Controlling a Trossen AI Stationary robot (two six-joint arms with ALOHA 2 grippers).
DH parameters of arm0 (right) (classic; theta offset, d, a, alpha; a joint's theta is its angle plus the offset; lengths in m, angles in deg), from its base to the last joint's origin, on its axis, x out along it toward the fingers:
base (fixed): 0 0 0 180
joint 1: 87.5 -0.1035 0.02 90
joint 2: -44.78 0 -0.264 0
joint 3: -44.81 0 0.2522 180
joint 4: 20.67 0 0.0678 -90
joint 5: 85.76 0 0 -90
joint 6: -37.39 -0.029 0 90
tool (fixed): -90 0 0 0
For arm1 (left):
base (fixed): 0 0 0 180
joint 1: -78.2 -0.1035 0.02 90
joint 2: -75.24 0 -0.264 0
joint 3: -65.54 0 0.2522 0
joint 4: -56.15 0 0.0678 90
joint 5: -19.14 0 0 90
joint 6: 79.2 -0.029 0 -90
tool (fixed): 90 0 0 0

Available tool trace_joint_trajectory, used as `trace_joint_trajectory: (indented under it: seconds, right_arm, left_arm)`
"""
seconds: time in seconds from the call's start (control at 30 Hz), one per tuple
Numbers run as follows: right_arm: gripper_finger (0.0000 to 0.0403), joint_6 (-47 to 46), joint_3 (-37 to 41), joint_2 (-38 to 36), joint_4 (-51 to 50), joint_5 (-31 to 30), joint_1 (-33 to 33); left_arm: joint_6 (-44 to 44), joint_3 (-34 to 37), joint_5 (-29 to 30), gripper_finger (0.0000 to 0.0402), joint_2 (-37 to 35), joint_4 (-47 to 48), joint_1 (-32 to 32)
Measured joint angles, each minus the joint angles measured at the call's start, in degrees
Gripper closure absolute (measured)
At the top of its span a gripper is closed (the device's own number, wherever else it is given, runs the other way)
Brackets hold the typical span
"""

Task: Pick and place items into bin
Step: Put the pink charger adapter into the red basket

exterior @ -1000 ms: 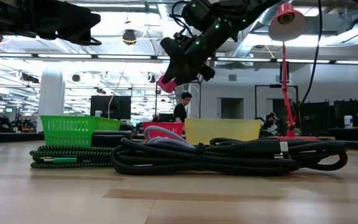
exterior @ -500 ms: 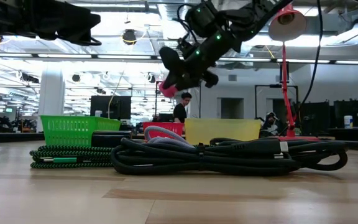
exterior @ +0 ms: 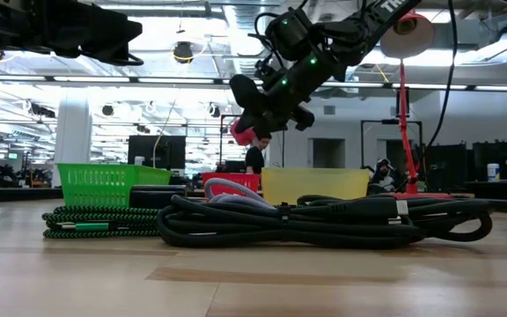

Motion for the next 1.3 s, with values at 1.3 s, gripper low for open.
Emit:
trace_joint_trajectory:
  seconds: [1.3]
  right_arm:
    - [0.0245,15.74,0.00,0.00,-3.09,17.38,6.23]
  left_arm:
    - [0.02,0.00,0.00,0.0299,0.00,0.07,0.00]
